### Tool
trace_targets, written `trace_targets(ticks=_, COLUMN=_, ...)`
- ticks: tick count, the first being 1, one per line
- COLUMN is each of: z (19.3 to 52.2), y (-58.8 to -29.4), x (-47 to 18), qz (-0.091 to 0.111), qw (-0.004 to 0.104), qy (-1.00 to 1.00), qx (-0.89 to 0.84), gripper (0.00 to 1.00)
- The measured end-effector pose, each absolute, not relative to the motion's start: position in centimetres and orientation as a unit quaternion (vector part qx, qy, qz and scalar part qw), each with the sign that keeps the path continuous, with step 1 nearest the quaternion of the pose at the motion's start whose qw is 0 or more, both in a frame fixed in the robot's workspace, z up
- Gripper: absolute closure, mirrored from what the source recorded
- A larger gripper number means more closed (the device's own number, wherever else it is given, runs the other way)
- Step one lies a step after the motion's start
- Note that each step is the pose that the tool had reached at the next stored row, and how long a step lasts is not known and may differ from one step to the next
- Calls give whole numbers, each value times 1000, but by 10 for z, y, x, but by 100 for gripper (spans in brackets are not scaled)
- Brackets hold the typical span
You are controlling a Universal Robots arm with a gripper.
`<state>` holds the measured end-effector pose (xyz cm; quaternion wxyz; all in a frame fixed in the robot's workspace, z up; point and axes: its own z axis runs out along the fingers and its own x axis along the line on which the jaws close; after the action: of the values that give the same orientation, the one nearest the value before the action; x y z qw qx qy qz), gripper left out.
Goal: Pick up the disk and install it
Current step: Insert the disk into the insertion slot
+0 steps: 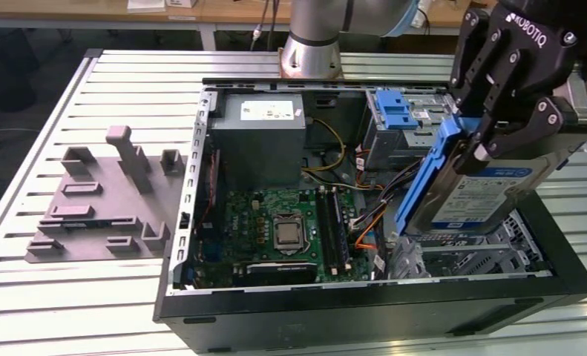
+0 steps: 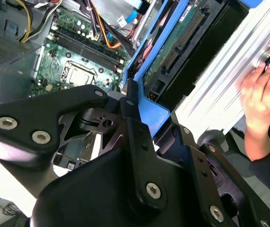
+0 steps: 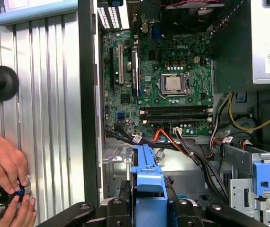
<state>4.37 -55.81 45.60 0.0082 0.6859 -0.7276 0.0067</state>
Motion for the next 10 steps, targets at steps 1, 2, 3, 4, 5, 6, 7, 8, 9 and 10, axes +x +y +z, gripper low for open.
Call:
trace_targets(ticks=1, z=456, y=-558, x=45, qz=7, qw=8, qy=-728, qx=686, gripper=64)
trace_targets(ticks=2, z=456, y=-558, x=46, qz=7, qw=8, qy=-728, qx=686, gripper=64)
trace_targets(ticks=3, z=455, y=-558, x=48, qz=7, qw=8, qy=-728, qx=686, gripper=64)
trace_targets(ticks=4, z=455, y=-558, x=50, qz=7, qw=8, qy=-728, qx=686, gripper=64)
trace_targets(ticks=5, z=455, y=-558, x=52, qz=7, qw=8, qy=-728, qx=686, gripper=64)
trace_targets(ticks=6, z=455, y=-558, x=54, qz=7, qw=8, qy=-728, qx=686, gripper=64)
trace_targets(ticks=7, z=454, y=-558, x=55, qz=7, qw=8, qy=-728, qx=686, gripper=64)
trace_targets(ticks=8, z=454, y=-558, x=57, qz=7, qw=8, qy=-728, qx=686, gripper=64)
trace_targets(ticks=9, z=454, y=-558, x=58, qz=7, qw=8, qy=-728, qx=686, gripper=64)
trace_targets(ticks=10, z=454, y=-558, x=58, qz=7, qw=8, qy=-728, qx=686, gripper=64)
